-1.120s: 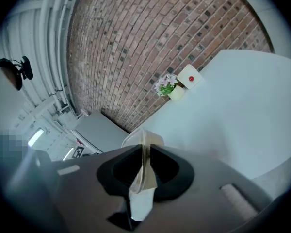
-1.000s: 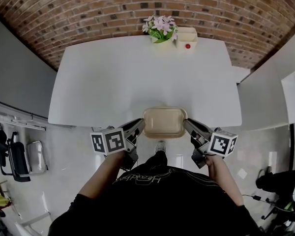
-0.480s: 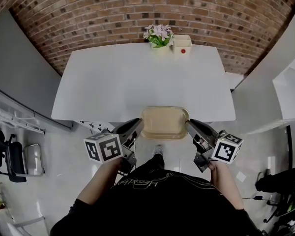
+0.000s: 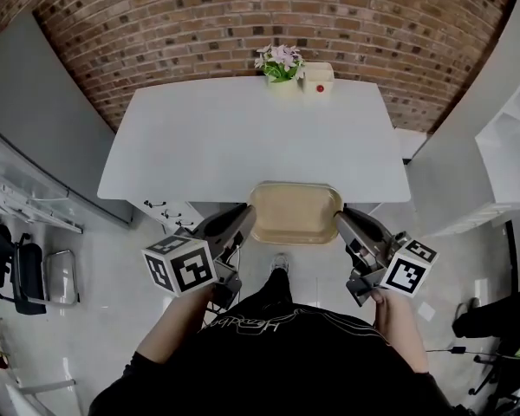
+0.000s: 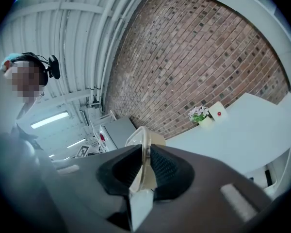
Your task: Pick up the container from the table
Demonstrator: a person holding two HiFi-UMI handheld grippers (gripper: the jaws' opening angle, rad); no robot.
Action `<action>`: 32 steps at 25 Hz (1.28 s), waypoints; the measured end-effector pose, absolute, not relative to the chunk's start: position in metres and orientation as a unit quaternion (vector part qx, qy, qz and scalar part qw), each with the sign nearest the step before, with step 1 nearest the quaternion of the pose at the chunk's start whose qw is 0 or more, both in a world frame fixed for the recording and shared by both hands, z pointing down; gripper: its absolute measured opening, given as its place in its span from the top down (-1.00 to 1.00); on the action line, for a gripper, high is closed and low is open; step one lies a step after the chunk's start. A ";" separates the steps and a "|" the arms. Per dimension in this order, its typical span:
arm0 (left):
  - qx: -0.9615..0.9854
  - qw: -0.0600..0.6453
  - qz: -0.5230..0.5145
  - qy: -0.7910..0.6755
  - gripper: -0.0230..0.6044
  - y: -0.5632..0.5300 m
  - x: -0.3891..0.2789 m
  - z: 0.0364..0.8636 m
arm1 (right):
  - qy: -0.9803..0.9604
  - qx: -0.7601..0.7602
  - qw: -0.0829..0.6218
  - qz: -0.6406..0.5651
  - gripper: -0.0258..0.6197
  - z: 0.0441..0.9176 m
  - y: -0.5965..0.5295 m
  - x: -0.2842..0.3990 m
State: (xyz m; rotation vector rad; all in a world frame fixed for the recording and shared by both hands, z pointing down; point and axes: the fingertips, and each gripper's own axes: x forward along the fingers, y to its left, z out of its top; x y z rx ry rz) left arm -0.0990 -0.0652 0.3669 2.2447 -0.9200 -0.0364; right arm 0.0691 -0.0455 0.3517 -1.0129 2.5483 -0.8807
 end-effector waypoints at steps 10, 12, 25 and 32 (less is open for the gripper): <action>0.879 0.322 -0.015 -0.352 0.77 -0.010 -0.092 0.340 | 0.882 -0.339 0.158 -0.287 0.74 0.327 0.009 0.077; 0.881 0.316 -0.016 -0.351 0.77 -0.001 -0.092 0.334 | 0.886 -0.334 0.159 -0.280 0.75 0.322 0.016 0.077; 0.890 0.288 -0.022 -0.353 0.77 0.034 -0.097 0.310 | 0.897 -0.318 0.170 -0.256 0.75 0.300 0.051 0.073; 0.887 0.286 -0.024 -0.361 0.77 0.042 -0.101 0.305 | 0.901 -0.307 0.168 -0.255 0.75 0.293 0.055 0.068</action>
